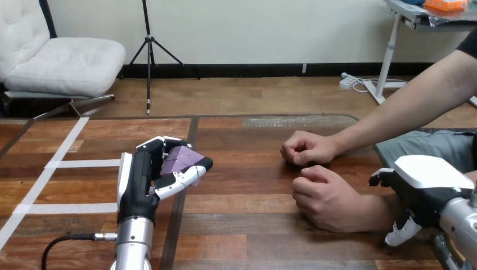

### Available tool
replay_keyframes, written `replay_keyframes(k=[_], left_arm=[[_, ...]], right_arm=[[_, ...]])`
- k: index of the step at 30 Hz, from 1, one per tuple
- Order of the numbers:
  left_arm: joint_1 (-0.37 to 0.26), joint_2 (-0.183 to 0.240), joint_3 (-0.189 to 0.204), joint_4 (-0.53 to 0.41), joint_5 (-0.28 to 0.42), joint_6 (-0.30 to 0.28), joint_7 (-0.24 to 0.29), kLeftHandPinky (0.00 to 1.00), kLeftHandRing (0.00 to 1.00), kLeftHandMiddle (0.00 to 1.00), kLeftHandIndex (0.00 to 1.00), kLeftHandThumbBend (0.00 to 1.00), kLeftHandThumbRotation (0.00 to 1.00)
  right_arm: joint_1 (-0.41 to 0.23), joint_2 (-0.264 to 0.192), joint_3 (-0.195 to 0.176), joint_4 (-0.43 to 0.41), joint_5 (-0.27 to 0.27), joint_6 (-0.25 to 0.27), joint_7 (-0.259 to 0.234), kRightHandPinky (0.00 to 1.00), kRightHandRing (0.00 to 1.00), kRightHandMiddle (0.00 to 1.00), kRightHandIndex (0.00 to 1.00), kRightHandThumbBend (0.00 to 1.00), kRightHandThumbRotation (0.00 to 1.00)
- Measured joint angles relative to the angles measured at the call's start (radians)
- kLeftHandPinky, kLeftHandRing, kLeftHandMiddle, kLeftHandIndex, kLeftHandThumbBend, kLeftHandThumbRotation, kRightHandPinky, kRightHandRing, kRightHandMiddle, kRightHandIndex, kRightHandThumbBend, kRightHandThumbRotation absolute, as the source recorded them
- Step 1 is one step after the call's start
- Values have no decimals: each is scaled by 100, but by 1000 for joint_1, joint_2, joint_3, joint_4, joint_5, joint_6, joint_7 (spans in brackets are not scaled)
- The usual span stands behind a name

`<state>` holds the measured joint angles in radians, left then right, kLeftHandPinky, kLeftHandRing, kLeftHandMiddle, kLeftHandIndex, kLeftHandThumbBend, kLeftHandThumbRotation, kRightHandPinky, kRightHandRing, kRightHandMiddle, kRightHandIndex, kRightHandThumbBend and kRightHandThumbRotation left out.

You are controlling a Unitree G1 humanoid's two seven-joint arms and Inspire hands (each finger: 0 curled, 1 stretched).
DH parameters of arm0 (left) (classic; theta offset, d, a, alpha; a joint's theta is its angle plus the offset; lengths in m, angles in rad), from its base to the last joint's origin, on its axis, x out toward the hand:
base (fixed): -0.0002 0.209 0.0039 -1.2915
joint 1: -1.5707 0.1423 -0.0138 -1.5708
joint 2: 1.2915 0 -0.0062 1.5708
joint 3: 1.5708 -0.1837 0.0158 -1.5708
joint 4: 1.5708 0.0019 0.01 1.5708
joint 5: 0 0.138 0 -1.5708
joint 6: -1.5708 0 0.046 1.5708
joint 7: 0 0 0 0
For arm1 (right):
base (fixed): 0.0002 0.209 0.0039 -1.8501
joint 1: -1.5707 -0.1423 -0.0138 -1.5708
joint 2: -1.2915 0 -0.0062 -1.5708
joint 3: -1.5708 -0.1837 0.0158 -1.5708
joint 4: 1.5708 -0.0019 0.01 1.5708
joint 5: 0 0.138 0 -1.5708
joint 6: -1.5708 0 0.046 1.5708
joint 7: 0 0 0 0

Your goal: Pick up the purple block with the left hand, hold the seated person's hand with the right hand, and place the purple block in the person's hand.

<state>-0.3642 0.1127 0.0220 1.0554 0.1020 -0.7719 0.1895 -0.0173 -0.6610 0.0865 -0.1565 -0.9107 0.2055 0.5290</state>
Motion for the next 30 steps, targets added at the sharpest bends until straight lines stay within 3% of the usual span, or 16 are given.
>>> replay_keyframes(k=[11, 30], left_arm=[[0, 1, 3, 0, 1, 0, -1, 28, 34, 44, 45, 73, 0], [0, 2, 6, 0, 4, 0, -1, 28, 35, 45, 46, 71, 0]], right_arm=[[-24, -4, 28, 56, -3, -19, -25, 82, 83, 83, 82, 81, 4], [-59, -5, 83, 113, -40, -35, -26, 81, 82, 82, 81, 81, 8]])
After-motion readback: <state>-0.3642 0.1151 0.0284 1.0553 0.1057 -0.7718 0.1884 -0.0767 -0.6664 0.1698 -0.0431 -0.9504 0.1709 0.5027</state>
